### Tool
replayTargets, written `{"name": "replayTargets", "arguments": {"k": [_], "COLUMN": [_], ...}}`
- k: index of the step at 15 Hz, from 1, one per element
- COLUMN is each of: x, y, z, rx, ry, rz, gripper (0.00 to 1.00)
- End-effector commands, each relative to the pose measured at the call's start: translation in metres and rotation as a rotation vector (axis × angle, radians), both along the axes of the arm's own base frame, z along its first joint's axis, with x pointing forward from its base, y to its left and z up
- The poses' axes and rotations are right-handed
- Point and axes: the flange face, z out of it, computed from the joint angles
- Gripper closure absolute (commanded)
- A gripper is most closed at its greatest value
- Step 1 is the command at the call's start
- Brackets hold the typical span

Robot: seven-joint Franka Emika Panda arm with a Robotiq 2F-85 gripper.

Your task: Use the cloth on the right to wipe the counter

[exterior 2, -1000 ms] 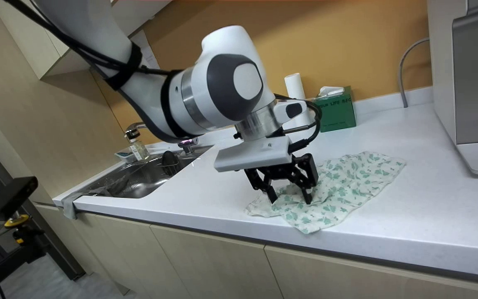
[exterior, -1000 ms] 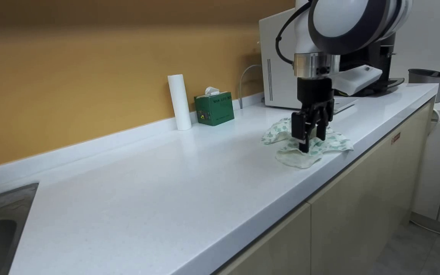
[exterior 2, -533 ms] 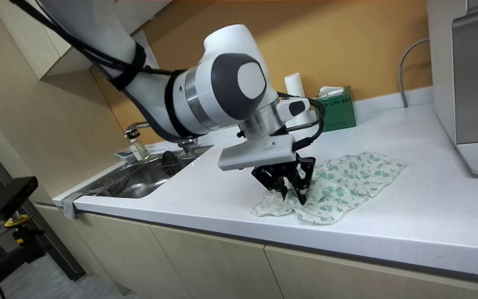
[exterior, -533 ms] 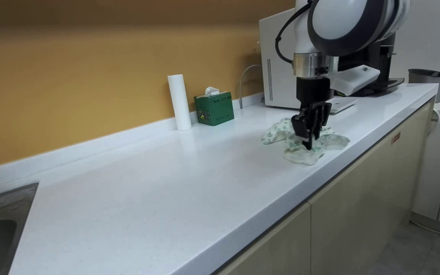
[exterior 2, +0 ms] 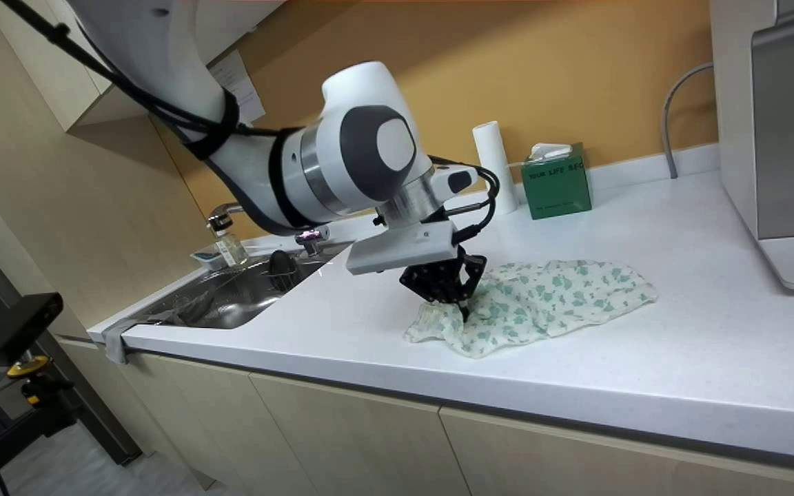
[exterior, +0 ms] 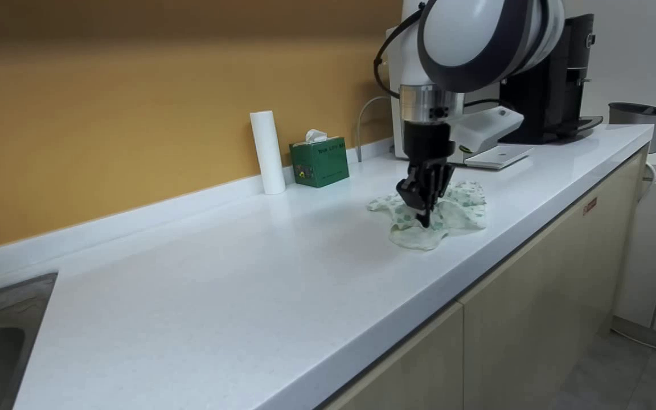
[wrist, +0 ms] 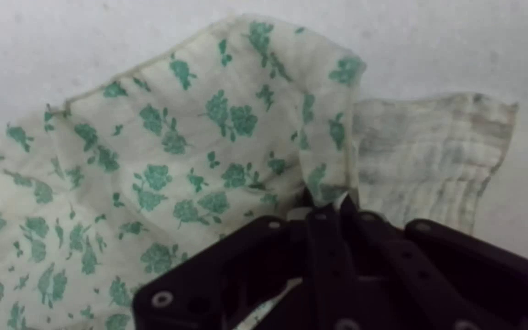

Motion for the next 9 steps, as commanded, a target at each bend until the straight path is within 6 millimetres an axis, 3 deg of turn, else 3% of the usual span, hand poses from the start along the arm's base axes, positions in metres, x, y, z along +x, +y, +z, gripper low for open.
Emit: {"name": "replayTargets", "arguments": {"k": [1,5,9], "x": [0.049,0.097,0.128], "y": [0.016,-0.007,-0.046], "z": [-0.01,-0.015,-0.01], "rx": [-0.005,-0.064,-0.144], "ry": [-0.057,-0.145,-0.221], "rz": [-0.074,-0.203,-0.363], "gripper": [0.99,0.99,0.99]}}
